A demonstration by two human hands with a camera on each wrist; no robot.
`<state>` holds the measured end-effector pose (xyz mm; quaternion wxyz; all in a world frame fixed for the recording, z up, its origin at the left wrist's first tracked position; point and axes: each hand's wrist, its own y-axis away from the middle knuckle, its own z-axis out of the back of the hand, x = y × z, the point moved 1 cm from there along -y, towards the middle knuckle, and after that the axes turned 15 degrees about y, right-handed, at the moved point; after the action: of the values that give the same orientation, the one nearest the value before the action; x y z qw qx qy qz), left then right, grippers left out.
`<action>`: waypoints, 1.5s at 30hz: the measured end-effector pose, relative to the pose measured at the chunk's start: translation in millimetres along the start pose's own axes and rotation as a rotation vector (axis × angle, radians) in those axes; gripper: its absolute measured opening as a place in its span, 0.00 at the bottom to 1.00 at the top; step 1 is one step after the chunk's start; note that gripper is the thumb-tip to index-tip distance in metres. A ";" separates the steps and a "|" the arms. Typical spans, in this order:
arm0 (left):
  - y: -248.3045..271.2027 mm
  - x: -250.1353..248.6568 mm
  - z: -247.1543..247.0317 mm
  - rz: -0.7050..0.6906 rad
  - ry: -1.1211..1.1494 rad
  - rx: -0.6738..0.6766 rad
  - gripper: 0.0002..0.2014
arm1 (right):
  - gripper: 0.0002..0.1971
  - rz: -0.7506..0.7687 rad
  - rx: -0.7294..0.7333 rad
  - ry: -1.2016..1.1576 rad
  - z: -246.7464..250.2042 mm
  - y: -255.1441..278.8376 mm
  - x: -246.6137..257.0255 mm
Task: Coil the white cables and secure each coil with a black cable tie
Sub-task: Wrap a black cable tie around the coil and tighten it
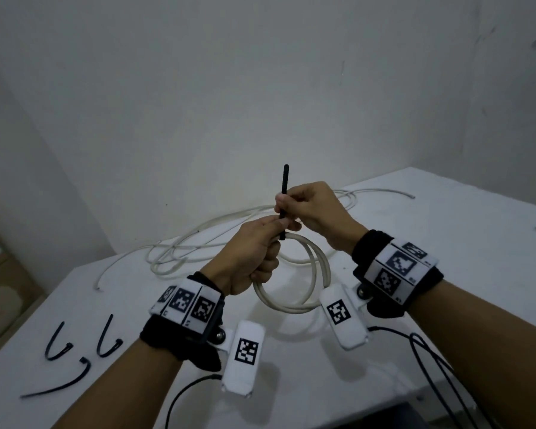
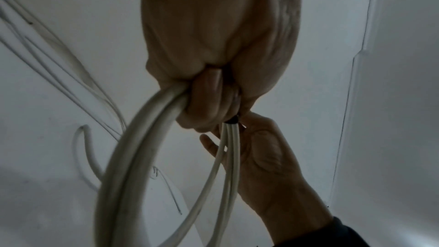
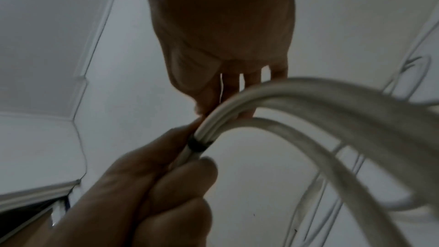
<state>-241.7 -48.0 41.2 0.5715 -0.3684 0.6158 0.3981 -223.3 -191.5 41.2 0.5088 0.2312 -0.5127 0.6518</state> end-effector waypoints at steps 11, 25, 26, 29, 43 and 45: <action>-4.6 0.9 26.0 -0.055 0.337 -0.169 0.11 | 0.18 -0.192 0.424 -0.388 6.5 41.3 -27.1; 8.6 20.6 23.1 -0.656 -0.137 -0.651 0.16 | 0.16 -0.494 0.268 -0.764 -19.1 29.3 -18.2; 15.4 21.0 18.8 -0.837 -0.267 -0.631 0.12 | 0.16 -0.522 0.263 -0.812 -19.1 28.4 -17.4; 27.0 30.2 6.2 -0.925 -0.576 -0.296 0.07 | 0.17 -0.593 0.270 -0.918 -19.6 27.8 -15.2; 16.6 37.4 14.3 -0.586 -0.526 -0.101 0.10 | 0.14 -0.584 0.260 -0.856 -14.6 29.2 -17.9; 16.3 35.9 16.4 -0.568 -0.433 -0.129 0.14 | 0.11 -0.540 0.273 -0.791 -13.2 29.5 -17.5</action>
<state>-252.5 -26.3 6.0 0.7523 -0.4671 0.3270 0.3301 -240.4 -185.7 9.2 0.3908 0.6497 -0.4985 0.4203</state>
